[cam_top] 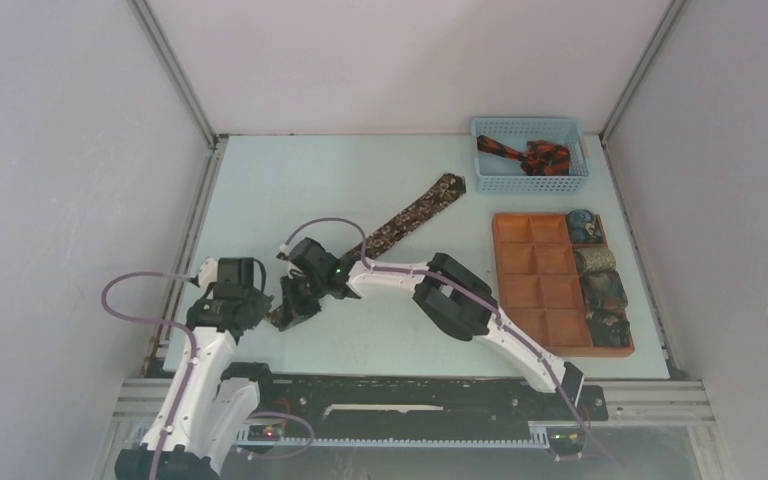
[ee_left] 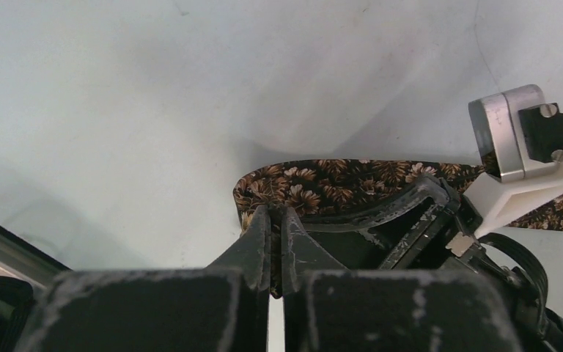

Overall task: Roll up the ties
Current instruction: Roll the tie at the center of the board.

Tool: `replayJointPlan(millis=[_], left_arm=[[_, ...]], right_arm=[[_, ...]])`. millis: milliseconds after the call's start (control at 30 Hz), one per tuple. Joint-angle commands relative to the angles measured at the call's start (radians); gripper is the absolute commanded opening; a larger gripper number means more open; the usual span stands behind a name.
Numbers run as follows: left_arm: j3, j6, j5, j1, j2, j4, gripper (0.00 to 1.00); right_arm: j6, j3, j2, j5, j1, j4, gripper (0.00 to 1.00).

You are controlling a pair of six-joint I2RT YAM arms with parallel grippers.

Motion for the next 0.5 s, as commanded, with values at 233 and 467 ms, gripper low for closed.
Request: replayJointPlan(millis=[233,467], left_arm=[[0.0,0.017,-0.019,-0.002,0.06,0.022,0.0],[-0.005,0.081,0.069,-0.004,0.192,0.126,0.0]], right_arm=[[-0.001,0.012,-0.051,-0.015,-0.028,0.014,0.0],[-0.041,-0.193,-0.228,-0.009,-0.104,0.061,0.0]])
